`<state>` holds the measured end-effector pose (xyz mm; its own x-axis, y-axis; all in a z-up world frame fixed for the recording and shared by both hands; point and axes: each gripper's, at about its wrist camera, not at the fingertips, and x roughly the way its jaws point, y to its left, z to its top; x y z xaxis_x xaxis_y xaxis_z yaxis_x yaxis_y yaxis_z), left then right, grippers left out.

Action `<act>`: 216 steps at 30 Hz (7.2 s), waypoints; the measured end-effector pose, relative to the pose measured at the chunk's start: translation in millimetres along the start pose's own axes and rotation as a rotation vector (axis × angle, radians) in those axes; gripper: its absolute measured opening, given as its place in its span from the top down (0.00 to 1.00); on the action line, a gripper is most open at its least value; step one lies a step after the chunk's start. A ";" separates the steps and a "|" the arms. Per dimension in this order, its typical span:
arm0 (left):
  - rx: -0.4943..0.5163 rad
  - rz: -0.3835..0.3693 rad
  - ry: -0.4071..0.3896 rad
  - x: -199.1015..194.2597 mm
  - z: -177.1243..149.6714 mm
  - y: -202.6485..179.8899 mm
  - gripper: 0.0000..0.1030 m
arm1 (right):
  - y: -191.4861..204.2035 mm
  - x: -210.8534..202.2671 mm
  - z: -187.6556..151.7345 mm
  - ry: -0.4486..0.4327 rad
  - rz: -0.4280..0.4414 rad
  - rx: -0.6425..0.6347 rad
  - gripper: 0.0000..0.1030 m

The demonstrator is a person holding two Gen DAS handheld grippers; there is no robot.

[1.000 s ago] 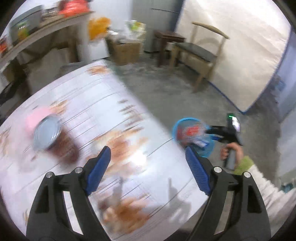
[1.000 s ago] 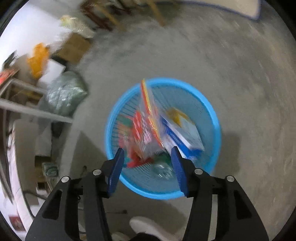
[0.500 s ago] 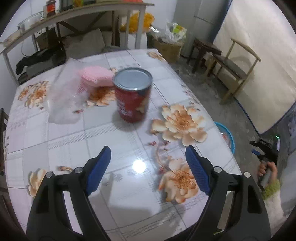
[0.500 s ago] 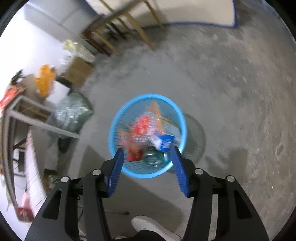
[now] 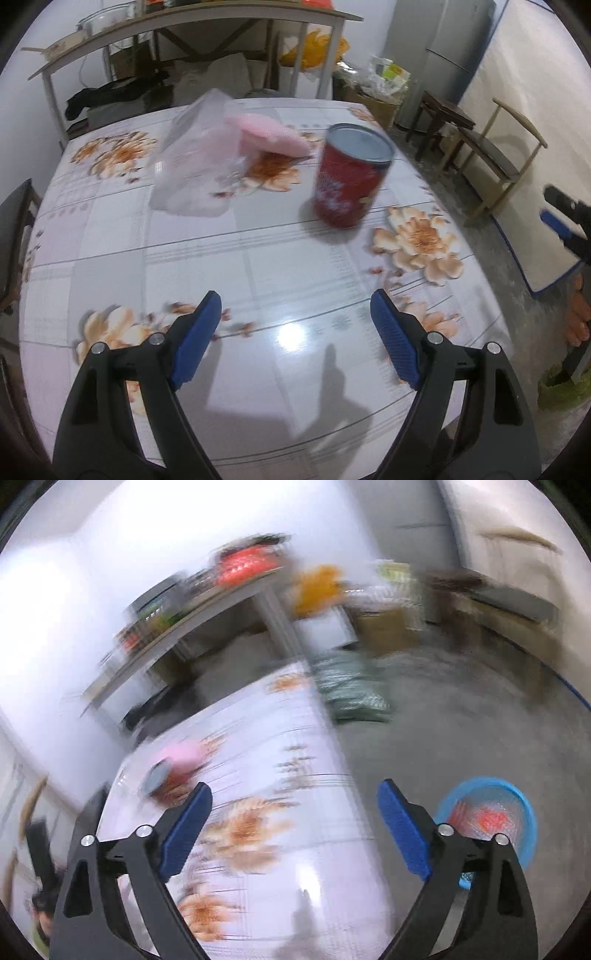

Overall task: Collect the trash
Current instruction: 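Move both grippers back to the table toward the clear tub and red can, then grasp the clear plastic tub with the left gripper while the right gripper grasps the red can, then lift the tub with the left gripper while the right gripper lifts the red can, then carry the tub over the wastebasket and open the left gripper while the right gripper carries the can, then open the right gripper to drop the red can into the wastebasket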

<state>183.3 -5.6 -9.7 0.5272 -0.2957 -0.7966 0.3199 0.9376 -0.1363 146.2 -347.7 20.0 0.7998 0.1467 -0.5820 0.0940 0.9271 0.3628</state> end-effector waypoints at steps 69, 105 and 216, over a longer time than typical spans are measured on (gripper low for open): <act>-0.330 -0.256 0.157 44.1 61.3 120.5 0.19 | 119.0 79.6 -39.2 0.248 0.070 -0.194 0.31; 0.045 0.045 0.166 34.3 -30.8 7.4 0.14 | 94.9 56.7 -95.0 0.221 0.006 -0.128 0.25; -0.046 -0.501 0.640 296.5 34.6 -404.8 0.13 | -273.9 -90.3 -185.5 0.002 -0.475 0.720 0.31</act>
<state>237.3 -479.2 -170.3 -0.2262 -0.5333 -0.8151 0.3583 0.7326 -0.5788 -61.8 -550.8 -161.9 0.5794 -0.2005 -0.7900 0.7720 0.4458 0.4531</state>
